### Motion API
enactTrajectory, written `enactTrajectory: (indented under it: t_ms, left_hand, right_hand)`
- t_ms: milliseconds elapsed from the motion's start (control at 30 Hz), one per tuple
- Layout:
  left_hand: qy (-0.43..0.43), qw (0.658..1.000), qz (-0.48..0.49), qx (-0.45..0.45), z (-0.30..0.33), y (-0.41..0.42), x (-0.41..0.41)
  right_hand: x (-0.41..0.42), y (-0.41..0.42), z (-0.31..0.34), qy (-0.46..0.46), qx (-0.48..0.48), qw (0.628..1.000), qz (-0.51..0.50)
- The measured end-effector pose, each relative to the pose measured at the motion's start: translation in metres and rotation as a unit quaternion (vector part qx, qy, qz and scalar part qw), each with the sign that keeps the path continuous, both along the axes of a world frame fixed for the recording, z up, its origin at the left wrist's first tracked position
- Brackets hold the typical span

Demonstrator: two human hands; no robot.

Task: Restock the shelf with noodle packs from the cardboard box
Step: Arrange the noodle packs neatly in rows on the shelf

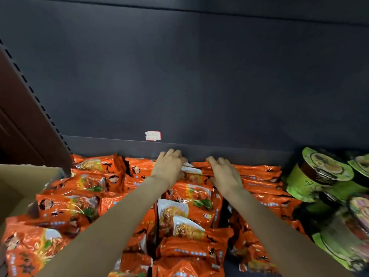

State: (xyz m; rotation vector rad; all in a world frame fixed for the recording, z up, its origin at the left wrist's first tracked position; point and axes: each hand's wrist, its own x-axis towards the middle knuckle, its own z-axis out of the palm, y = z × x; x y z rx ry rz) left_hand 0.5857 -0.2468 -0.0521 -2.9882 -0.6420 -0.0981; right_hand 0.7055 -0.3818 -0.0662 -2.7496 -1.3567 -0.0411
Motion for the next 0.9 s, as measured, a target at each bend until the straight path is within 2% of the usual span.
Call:
enactTrajectory:
  t_ms: [267, 367, 467, 600, 667, 800, 900]
  left_hand:
    - [-0.039, 0.999, -0.018, -0.027, -0.003, 0.004, 0.012]
    - [-0.057, 0.997, -0.016, -0.049, -0.006, 0.001, 0.012]
    - [-0.069, 0.996, -0.012, -0.049, -0.006, 0.002, 0.013]
    - [-0.086, 0.992, 0.028, -0.086, -0.004, 0.002, 0.014]
    - [-0.105, 0.988, 0.034, -0.112, -0.005, 0.003, 0.013]
    - [-0.14, 0.975, 0.007, -0.171, 0.001, 0.003, 0.013]
    - [-0.117, 0.963, -0.049, -0.237, 0.004, 0.006, 0.013]
  right_hand:
    - [0.011, -0.003, -0.004, -0.092, 0.037, 0.995, 0.005]
    - [0.009, -0.01, -0.005, -0.08, 0.029, 0.996, -0.007]
    - [0.01, -0.014, -0.002, -0.034, 0.058, 0.998, -0.004]
    - [0.013, -0.019, 0.005, 0.08, 0.141, 0.987, -0.011]
    - [0.008, -0.019, 0.006, 0.077, 0.161, 0.984, -0.003]
    - [-0.009, -0.006, 0.0, 0.102, 0.162, 0.98, 0.06]
    - [-0.009, 0.002, 0.007, 0.221, 0.241, 0.944, 0.032]
